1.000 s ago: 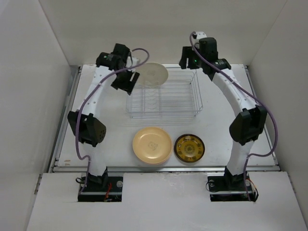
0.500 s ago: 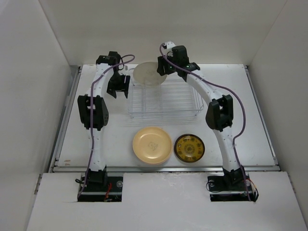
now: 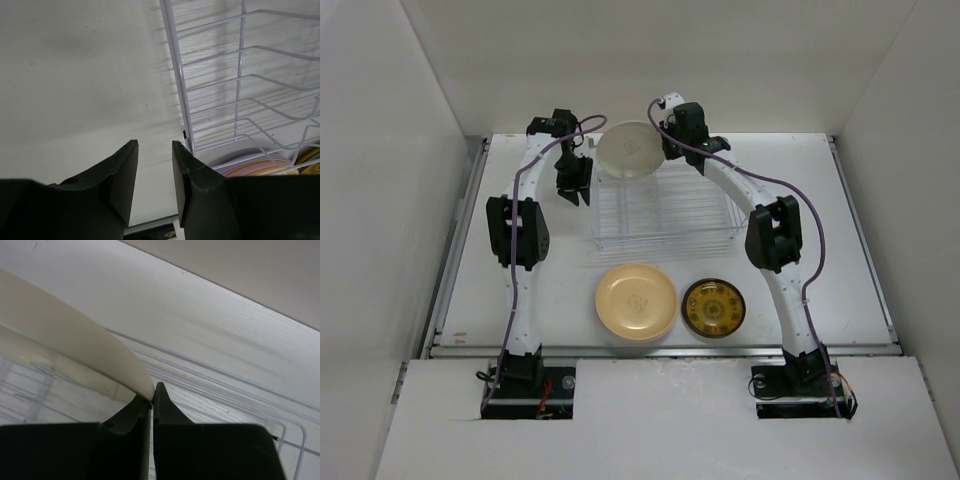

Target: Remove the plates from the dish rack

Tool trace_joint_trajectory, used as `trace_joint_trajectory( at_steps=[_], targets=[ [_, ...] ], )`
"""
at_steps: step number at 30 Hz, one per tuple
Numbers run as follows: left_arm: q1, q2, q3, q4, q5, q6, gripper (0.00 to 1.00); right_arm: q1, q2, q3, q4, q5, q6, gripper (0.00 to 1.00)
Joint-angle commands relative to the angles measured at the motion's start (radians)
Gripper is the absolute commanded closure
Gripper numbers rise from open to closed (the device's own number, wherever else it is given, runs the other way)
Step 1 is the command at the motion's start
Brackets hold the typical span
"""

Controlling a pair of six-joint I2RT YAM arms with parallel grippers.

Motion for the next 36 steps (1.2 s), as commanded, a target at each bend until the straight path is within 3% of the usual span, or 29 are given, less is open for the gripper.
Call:
trace_joint_trajectory(
  at_steps=[1,3,7,10,11,16,22,27,31,35,36],
  targets=[
    [-0.024,-0.002,0.0,-0.003,0.056,-0.018,0.7,0.029,-0.063,-0.006,0.079,0.018,0.029,1.0],
    [-0.024,-0.013,0.0,0.006,0.046,-0.018,0.74,0.04,-0.106,-0.052,0.1,0.041,0.018,1.0],
    [-0.024,-0.022,0.0,0.006,-0.02,-0.027,0.74,0.051,-0.177,-0.111,0.145,0.091,0.009,1.0],
    [-0.024,-0.06,0.011,0.017,-0.089,-0.038,0.67,0.06,-0.218,-0.12,0.154,0.16,0.009,1.0],
    [-0.024,-0.072,0.024,0.026,-0.127,-0.038,0.58,0.072,-0.229,-0.12,0.165,0.177,0.009,1.0],
    [-0.024,-0.167,0.034,0.063,-0.172,-0.027,0.4,0.106,-0.321,-0.181,0.234,0.34,0.009,1.0],
    [-0.052,-0.187,0.021,0.042,-0.106,-0.016,0.35,0.115,-0.335,-0.191,0.243,0.421,0.018,1.0],
    [-0.072,-0.085,-0.002,-0.011,-0.094,-0.007,0.37,0.115,-0.29,-0.169,0.252,0.421,0.018,1.0],
    [-0.081,0.009,0.043,-0.051,-0.146,-0.007,0.45,0.115,-0.263,-0.178,0.252,0.421,-0.033,1.0],
    [-0.081,0.035,0.044,-0.06,-0.166,-0.03,0.79,0.115,-0.241,-0.206,0.252,0.4,-0.045,1.0],
    [-0.081,0.035,0.044,-0.06,-0.151,-0.039,0.96,0.115,-0.241,-0.216,0.267,0.4,-0.045,1.0]
  ],
)
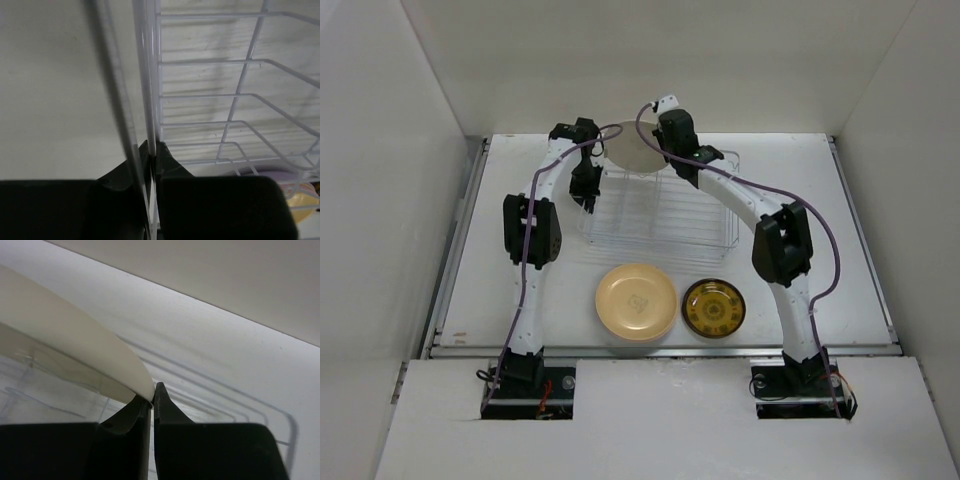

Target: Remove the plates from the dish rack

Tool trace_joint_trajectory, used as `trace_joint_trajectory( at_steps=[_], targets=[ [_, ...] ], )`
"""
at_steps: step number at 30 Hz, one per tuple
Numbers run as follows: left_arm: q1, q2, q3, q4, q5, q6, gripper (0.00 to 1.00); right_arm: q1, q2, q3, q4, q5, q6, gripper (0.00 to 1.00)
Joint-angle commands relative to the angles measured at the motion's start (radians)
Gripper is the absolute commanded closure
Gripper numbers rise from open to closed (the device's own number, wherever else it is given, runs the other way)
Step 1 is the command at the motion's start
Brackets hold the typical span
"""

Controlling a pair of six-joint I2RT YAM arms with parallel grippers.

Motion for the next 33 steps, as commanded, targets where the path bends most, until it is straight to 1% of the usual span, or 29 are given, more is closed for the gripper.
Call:
trace_joint_trajectory(
  at_steps=[1,6,8,10,12,13,14,15,18,20,24,27,28,31,32,33],
  targets=[
    [0.003,-0.031,0.027,-0.059,0.003,-0.028,1.0,0.006,-0.04,-0.009,0.203,-0.016,0.036,1.0],
    [0.012,-0.031,0.027,-0.079,0.116,-0.073,1.0,0.006,-0.031,-0.041,0.204,-0.084,0.027,1.0],
    [0.022,-0.031,0.027,-0.079,0.126,-0.087,1.0,0.006,-0.031,-0.054,0.204,-0.097,0.027,1.0],
    [0.022,-0.031,0.016,-0.079,0.115,-0.087,1.0,0.006,-0.043,-0.063,0.204,-0.05,0.065,1.0],
    [0.031,-0.031,0.016,-0.079,0.124,-0.109,1.0,0.006,-0.072,-0.039,0.204,0.052,0.101,1.0],
    [0.031,-0.031,0.016,-0.079,0.124,-0.11,1.0,0.006,-0.081,-0.038,0.204,0.053,0.117,1.0],
    [0.031,-0.031,0.005,-0.079,0.135,-0.123,1.0,0.006,-0.082,0.0,0.159,0.129,0.134,1.0],
    [0.043,-0.042,0.005,-0.069,0.135,-0.123,1.0,0.006,-0.097,0.023,0.138,0.171,0.153,1.0],
    [0.054,-0.053,-0.016,-0.058,0.146,-0.136,1.0,-0.004,-0.15,0.052,0.093,0.261,0.214,1.0],
    [0.054,-0.053,-0.016,-0.058,0.146,-0.136,1.0,-0.005,-0.221,0.022,0.093,0.262,0.237,1.0],
    [0.054,-0.053,-0.016,-0.058,0.156,-0.148,1.0,-0.005,-0.313,0.002,-0.011,0.211,0.312,1.0],
    [0.054,-0.053,-0.036,-0.047,0.156,-0.157,1.0,-0.005,-0.379,-0.029,-0.186,0.078,0.346,1.0],
    [0.054,-0.053,-0.036,-0.038,0.156,-0.157,1.0,-0.014,-0.393,-0.053,-0.309,-0.044,0.355,1.0],
    [0.054,-0.053,-0.036,-0.02,0.167,-0.166,1.0,-0.014,-0.486,-0.171,-0.436,-0.249,0.365,1.0],
    [0.063,-0.053,-0.036,-0.02,0.167,-0.179,1.0,-0.014,-0.514,-0.27,-0.498,-0.412,0.365,1.0],
    [0.063,-0.053,-0.036,-0.009,0.181,-0.179,1.0,-0.014,-0.561,-0.32,-0.529,-0.488,0.365,1.0]
  ],
)
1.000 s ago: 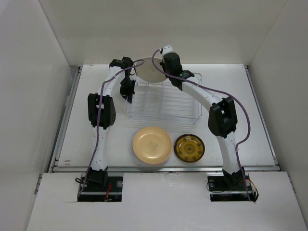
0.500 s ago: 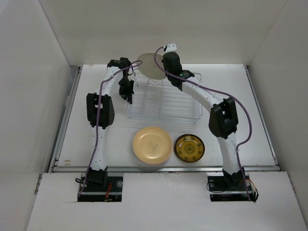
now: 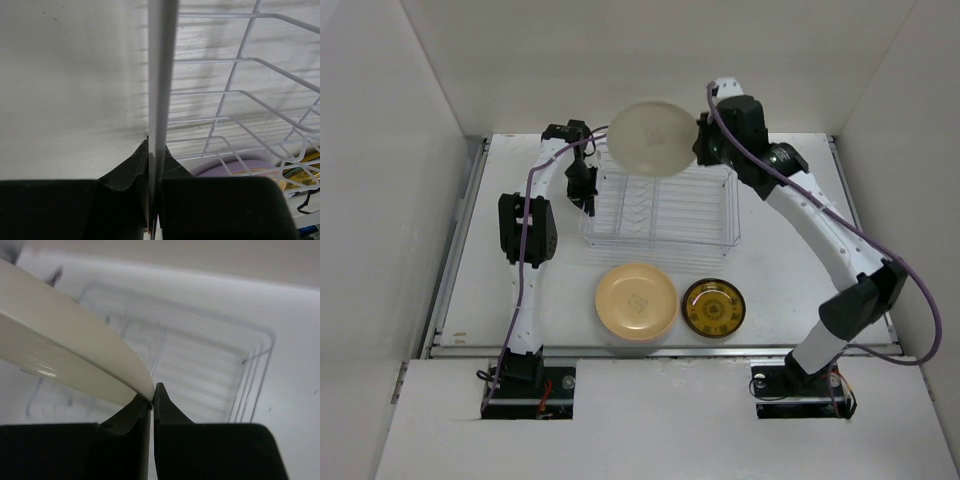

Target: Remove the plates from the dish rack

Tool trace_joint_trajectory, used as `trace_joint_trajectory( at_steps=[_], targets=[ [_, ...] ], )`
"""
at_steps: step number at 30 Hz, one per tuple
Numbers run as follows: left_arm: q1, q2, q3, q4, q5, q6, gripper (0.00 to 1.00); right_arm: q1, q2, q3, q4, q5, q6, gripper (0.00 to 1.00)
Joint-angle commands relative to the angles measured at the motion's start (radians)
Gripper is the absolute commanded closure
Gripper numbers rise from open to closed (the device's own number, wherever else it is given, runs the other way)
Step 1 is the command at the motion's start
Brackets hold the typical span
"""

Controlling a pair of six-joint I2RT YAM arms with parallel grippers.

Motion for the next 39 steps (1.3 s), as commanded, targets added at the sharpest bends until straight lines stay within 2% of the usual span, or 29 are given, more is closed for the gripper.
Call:
trace_joint_trajectory(
  at_steps=[1,2,6,11,15,20,21,22,23,24,25,28,29,30,31,34,36,39],
  targets=[
    [0.03,-0.064,-0.013,0.009,0.082,-0.101,1.0,0.002,-0.048,-0.186,-0.283,-0.416,0.033,1.0],
    [0.031,-0.064,-0.013,0.009,0.093,-0.101,1.0,0.002,-0.065,-0.28,-0.33,-0.558,0.033,1.0],
    [0.04,-0.086,-0.05,0.028,0.138,-0.11,1.0,0.014,-0.117,-0.512,-0.355,-0.745,0.033,1.0],
    [0.04,-0.107,-0.091,0.051,0.138,-0.109,1.0,0.037,-0.146,-0.631,-0.325,-0.756,0.042,1.0],
    [0.04,-0.107,-0.082,0.051,0.089,-0.073,1.0,0.051,-0.097,-0.631,-0.305,-0.785,0.042,1.0],
    [0.031,-0.097,-0.029,0.029,0.026,-0.024,1.0,0.092,-0.04,-0.64,-0.327,-0.73,0.042,1.0],
    [0.031,-0.097,-0.018,0.02,0.017,-0.024,1.0,0.092,-0.022,-0.631,-0.328,-0.718,0.042,0.98],
    [0.021,-0.097,-0.018,0.02,0.008,-0.015,1.0,0.103,-0.013,-0.622,-0.338,-0.718,0.042,0.86],
    [0.021,-0.097,-0.018,0.02,-0.002,-0.006,1.0,0.118,-0.004,-0.598,-0.338,-0.718,0.042,0.78],
    [0.021,-0.097,-0.018,0.02,-0.002,-0.006,0.99,0.128,0.007,-0.584,-0.338,-0.718,0.042,0.74],
    [0.021,-0.097,-0.018,0.01,-0.002,-0.006,0.96,0.138,0.007,-0.57,-0.338,-0.718,0.051,0.65],
    [0.021,-0.107,-0.009,0.009,-0.011,0.016,0.78,0.178,0.018,-0.513,-0.347,-0.638,0.071,0.48],
    [0.021,-0.107,-0.009,0.009,-0.011,0.016,0.7,0.178,0.027,-0.513,-0.357,-0.618,0.071,0.41],
    [0.021,-0.118,0.0,0.0,-0.011,0.028,0.52,0.178,0.027,-0.513,-0.369,-0.586,0.071,0.39],
    [0.021,-0.118,0.011,0.0,-0.02,0.042,0.46,0.178,0.012,-0.513,-0.369,-0.571,0.071,0.39],
    [0.021,-0.15,0.02,-0.023,-0.041,0.056,0.36,0.178,-0.043,-0.524,-0.387,-0.476,0.085,0.35],
    [0.021,-0.175,0.021,-0.023,-0.067,0.071,0.34,0.178,-0.083,-0.524,-0.397,-0.431,0.107,0.32],
    [0.012,-0.237,0.021,-0.009,-0.089,0.092,0.33,0.178,-0.175,-0.452,-0.406,-0.264,0.177,0.28]
  ],
)
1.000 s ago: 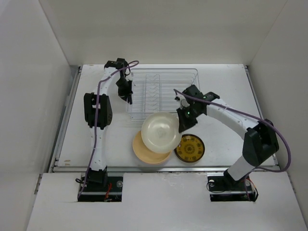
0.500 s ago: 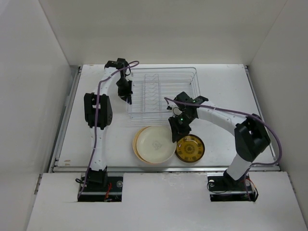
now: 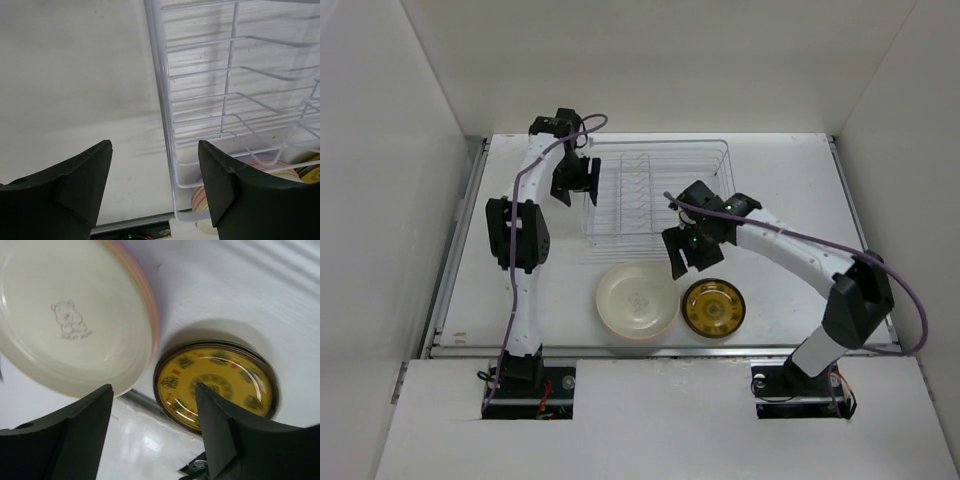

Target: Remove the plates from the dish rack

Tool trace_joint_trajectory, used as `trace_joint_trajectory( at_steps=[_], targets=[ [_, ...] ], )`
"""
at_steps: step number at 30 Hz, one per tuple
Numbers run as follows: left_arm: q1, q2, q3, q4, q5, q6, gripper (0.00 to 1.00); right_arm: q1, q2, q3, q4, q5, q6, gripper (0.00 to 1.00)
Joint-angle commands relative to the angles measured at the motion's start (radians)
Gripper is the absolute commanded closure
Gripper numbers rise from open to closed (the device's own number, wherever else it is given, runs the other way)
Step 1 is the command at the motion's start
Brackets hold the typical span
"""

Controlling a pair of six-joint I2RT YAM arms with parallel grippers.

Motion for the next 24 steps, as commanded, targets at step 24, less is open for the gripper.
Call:
trace_joint_trajectory(
  at_steps=[24],
  targets=[
    [0.227,-0.718,-0.223,-0.003,-0.778,0.005,0.08,-0.191,-0.647,-0.093,-0.134,1.644,0.539,0.0]
  ],
)
